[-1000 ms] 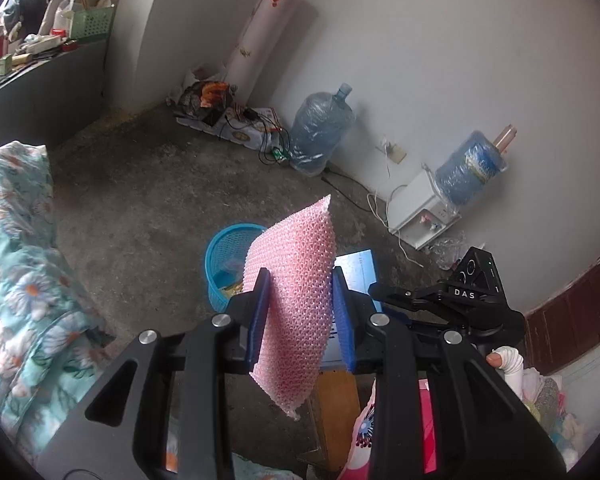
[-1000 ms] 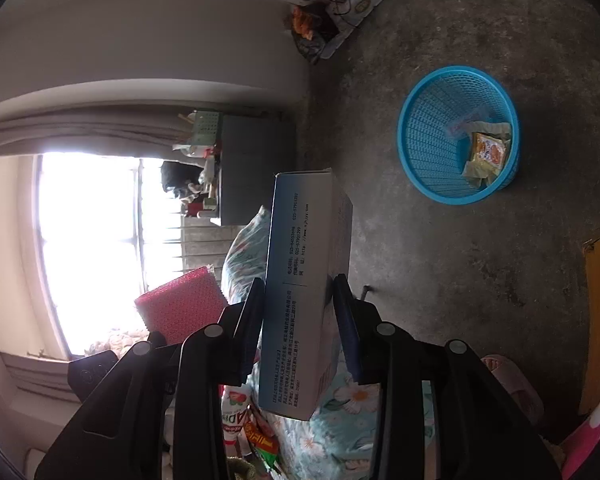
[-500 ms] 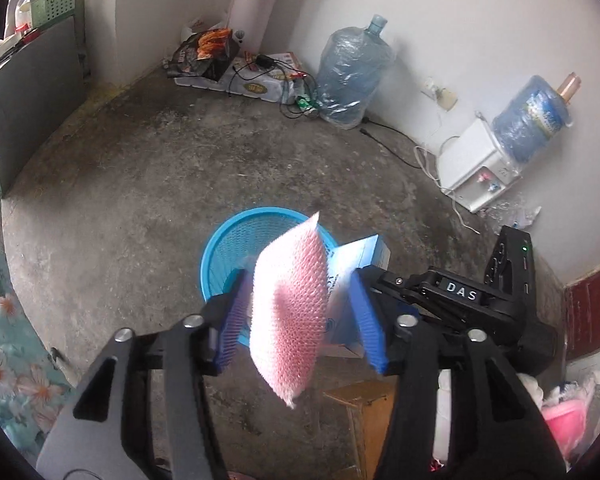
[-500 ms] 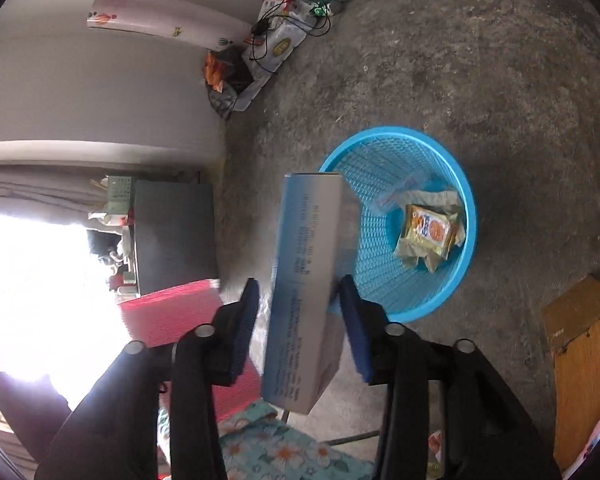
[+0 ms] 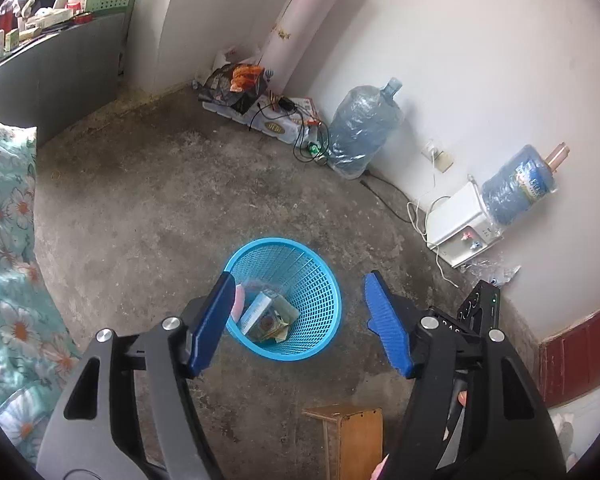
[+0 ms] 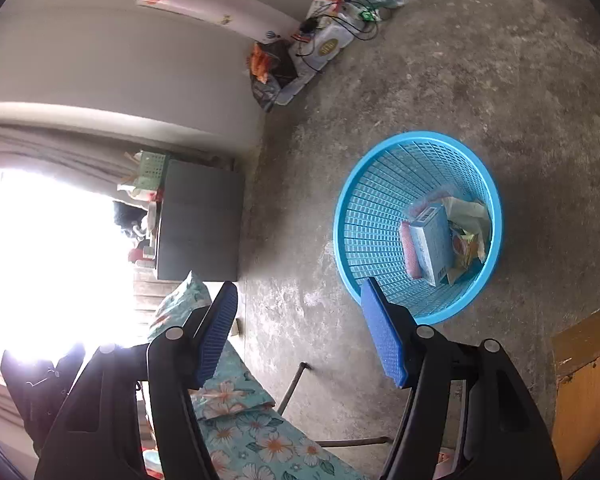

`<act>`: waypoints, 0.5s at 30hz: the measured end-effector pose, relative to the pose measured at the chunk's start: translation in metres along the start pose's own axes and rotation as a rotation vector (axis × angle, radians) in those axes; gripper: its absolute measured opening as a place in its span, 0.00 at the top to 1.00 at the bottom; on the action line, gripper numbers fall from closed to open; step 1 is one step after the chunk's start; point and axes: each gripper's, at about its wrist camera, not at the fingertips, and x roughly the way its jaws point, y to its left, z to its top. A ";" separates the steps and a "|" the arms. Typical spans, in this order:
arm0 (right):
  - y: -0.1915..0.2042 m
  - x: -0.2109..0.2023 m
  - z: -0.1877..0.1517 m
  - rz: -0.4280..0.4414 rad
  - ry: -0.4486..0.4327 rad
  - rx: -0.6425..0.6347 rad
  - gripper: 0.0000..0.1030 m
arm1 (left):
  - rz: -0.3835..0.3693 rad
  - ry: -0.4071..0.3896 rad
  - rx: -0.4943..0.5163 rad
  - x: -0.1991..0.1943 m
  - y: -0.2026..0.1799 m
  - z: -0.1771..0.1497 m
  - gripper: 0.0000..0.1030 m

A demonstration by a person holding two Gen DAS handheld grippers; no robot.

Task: Collect trash
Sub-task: 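Open both tools to drop the cloth and box into the basket, then move both open tools back to the trash pile on the bed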

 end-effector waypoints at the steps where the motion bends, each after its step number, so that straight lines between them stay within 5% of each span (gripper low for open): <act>1: 0.009 -0.008 -0.004 -0.005 -0.005 -0.030 0.39 | -0.011 -0.020 0.006 -0.017 0.000 -0.003 0.36; 15: 0.178 -0.107 -0.117 -0.038 -0.064 -0.589 0.15 | 0.074 -0.353 -0.011 -0.290 0.057 -0.111 0.24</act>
